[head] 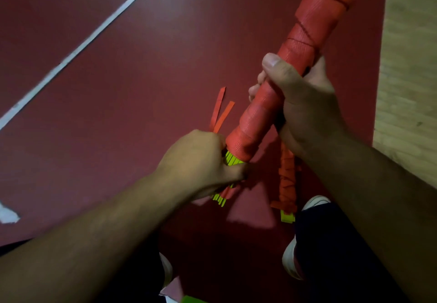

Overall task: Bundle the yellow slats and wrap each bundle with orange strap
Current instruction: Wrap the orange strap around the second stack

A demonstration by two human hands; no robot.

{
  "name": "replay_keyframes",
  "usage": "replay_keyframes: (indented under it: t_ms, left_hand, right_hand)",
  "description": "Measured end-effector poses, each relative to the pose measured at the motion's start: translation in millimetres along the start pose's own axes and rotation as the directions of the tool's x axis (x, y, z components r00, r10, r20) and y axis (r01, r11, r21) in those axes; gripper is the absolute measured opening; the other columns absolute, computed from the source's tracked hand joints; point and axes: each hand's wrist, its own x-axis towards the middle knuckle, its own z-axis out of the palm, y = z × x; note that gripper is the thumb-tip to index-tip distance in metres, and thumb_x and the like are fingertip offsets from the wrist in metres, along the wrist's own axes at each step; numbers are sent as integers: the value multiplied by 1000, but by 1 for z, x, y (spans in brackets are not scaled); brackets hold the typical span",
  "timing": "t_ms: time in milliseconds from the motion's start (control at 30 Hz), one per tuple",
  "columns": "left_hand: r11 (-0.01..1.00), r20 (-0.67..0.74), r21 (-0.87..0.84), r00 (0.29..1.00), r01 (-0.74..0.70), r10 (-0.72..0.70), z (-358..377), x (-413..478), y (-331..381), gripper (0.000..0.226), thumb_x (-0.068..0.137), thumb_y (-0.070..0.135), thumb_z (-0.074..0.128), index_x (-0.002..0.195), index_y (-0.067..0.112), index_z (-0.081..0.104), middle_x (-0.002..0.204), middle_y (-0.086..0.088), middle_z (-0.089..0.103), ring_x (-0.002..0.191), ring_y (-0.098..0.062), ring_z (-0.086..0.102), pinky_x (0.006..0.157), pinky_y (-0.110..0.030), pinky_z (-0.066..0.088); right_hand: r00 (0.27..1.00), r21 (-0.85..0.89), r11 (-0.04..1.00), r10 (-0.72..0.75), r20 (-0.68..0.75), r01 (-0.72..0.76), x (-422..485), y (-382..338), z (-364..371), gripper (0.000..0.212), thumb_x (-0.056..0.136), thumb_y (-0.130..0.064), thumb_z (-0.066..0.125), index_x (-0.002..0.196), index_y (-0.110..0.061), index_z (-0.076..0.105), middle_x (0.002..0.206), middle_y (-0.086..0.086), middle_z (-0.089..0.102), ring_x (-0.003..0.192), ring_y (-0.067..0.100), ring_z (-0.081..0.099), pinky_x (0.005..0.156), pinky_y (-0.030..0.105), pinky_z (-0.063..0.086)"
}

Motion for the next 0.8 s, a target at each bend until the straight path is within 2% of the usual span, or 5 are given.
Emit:
replay_keyframes:
  t_ms: [133,300,500,633,800]
  left_hand:
    - [983,-4,-173,998,-57,57,-10,0,-1,42,73,55,74,66,16,58,54,-2,62,51,-15,58,54,-39,47]
    - [928,71,-361,989,-94,128,-20,0,-5,49,73,63,69,79,15,66,67,-1,71,60,-17,66,59,-44,53]
    - [990,87,-76,989,-117,123,-27,-3,1,62,71,83,50,75,22,56,60,1,60,55,-13,55,55,-37,44]
    - [988,9,52,990,-143,143,-13,-5,4,65,71,90,39,71,25,41,60,2,51,56,-18,46,55,-36,41]
    - [913,83,-298,945,-280,317,-22,-7,6,44,89,54,65,65,19,53,56,3,58,52,-8,52,53,-20,38]
  right_hand:
    - [995,136,987,73,70,-82,5,-9,-5,25,82,-22,67,100,-14,52,84,12,53,73,26,57,74,42,55]
    - [988,237,963,106,109,-129,5,-14,-9,27,82,-25,63,106,-17,52,78,9,64,68,25,66,74,43,57]
    - [994,86,993,83,-70,-77,5,1,-4,32,84,-13,71,104,-10,47,82,15,55,67,29,59,64,42,56]
    - [971,-107,994,6,-240,-33,5,8,-6,41,70,-38,82,95,-19,57,83,7,66,71,26,68,70,48,60]
    - [982,-134,988,47,-181,-72,3,0,-4,42,67,-55,78,93,-25,64,86,10,71,81,35,71,78,53,58]
